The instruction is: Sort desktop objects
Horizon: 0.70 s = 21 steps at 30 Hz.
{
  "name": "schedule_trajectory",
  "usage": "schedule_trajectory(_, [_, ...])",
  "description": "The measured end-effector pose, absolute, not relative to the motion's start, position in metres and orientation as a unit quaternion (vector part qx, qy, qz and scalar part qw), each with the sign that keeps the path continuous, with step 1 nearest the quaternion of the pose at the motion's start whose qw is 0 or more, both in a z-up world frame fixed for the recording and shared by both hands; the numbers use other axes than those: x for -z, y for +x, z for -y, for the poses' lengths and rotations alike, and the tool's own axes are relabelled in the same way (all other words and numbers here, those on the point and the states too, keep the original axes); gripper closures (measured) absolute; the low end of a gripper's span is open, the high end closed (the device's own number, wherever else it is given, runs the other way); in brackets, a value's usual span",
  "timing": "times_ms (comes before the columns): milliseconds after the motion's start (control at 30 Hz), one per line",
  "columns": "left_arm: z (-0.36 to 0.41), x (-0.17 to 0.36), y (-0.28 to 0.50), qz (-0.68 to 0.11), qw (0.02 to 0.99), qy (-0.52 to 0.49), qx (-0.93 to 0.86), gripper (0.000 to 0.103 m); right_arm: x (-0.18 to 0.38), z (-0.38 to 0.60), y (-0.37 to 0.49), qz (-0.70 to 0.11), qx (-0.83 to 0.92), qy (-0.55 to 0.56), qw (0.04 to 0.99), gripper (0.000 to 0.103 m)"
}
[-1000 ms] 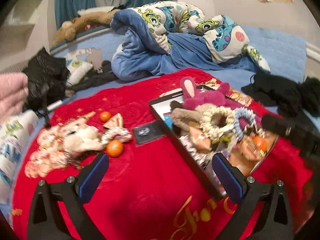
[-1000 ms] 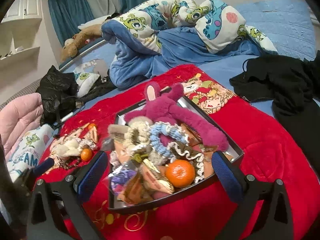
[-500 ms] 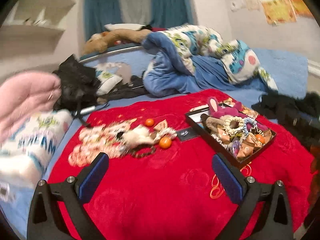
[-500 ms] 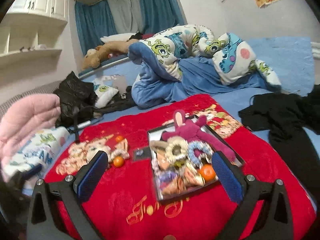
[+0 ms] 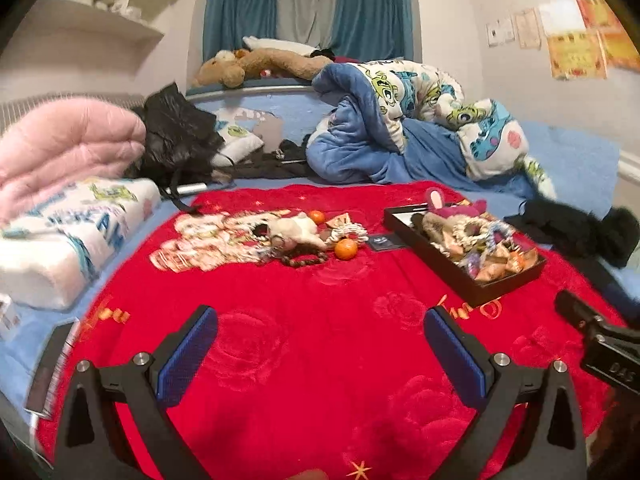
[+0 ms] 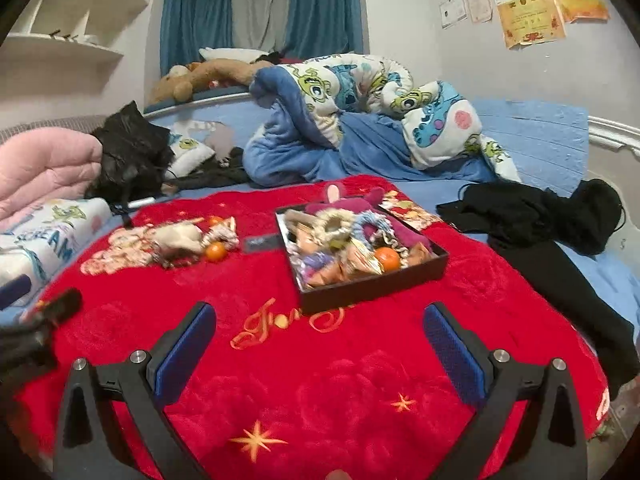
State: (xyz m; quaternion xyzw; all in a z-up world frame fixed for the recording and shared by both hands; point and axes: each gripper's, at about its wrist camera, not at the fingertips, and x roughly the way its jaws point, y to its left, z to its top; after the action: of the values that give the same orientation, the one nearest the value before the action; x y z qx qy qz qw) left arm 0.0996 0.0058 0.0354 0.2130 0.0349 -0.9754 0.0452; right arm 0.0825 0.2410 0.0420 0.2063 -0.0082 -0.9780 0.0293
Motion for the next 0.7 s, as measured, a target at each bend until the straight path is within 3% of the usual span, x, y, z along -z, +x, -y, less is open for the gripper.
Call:
schedule_trajectory(167, [0.006,-0.031,0.089,-0.071,0.037,0.223,0.971,0.000,-0.037,-0.245,0.075,0.017,0.976,0.214,0.016,0.000])
schedule_trajectory(700, [-0.006,-0.030,0.085,-0.049,0.021,0.231,0.971,0.000,-0.031,-0.216,0.065,-0.018,0.971,0.237,0.035,0.000])
